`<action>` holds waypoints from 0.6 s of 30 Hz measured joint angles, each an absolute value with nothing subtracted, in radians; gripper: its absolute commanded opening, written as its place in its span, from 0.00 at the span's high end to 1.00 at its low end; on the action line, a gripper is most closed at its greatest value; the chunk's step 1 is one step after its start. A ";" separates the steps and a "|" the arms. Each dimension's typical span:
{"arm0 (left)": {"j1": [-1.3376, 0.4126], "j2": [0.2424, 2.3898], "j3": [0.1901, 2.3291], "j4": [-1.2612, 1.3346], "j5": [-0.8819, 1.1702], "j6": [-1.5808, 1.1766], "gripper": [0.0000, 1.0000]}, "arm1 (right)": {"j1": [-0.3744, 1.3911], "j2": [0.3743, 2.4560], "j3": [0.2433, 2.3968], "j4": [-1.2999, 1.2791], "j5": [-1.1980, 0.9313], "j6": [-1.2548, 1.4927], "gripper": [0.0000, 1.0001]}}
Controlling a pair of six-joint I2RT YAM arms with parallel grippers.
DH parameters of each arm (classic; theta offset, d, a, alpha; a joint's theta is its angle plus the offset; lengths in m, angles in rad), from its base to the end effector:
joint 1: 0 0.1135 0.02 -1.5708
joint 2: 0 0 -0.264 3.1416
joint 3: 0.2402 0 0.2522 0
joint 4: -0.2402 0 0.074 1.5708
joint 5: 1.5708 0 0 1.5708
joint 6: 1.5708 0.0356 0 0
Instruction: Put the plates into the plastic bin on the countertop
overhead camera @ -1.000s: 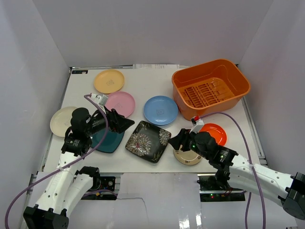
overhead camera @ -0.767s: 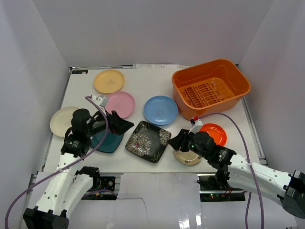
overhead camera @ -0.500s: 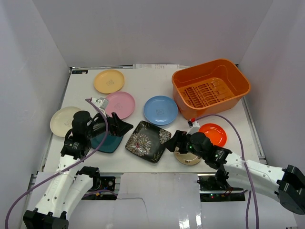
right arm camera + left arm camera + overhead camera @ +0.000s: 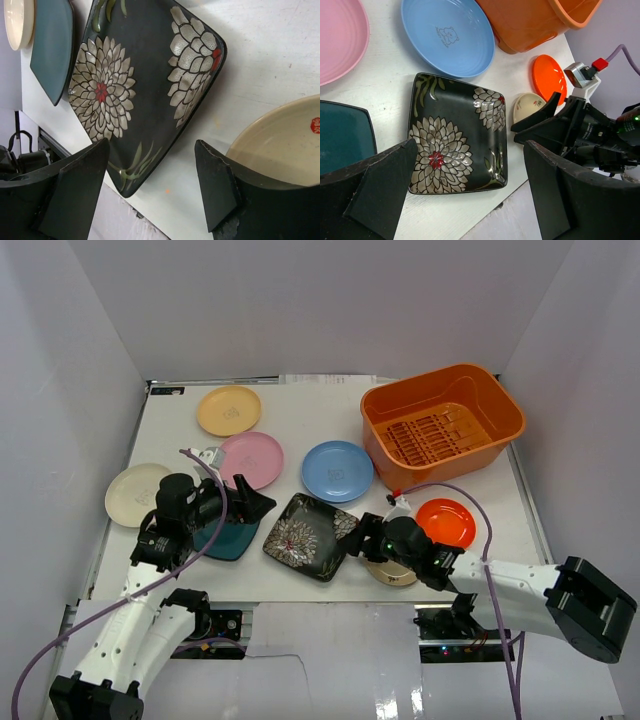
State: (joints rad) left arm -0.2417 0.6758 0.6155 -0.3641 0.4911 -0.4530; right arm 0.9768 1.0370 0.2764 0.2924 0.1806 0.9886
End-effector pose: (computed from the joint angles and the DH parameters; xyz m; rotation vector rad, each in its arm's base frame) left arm 0.1496 -0.0542 0.2804 0.1129 2.0613 -0.9280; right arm 0.1182 0.1636 0.1662 0.1351 2.1933 1.0122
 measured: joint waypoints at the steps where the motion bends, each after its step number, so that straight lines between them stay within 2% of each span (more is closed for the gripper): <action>1: -0.243 0.677 0.616 -0.365 0.490 -0.453 0.02 | 0.977 1.061 0.277 0.311 0.180 0.995 0.27; 4: -0.245 0.677 0.616 -0.366 0.490 -0.453 0.02 | 0.977 1.137 0.279 0.349 0.180 1.018 0.32; 14: -0.252 0.677 0.614 -0.366 0.490 -0.453 0.02 | 0.977 1.290 0.288 0.477 0.176 1.106 0.34; 18: -0.253 0.677 0.614 -0.366 0.490 -0.453 0.02 | 0.977 1.359 0.298 0.550 0.171 1.143 0.42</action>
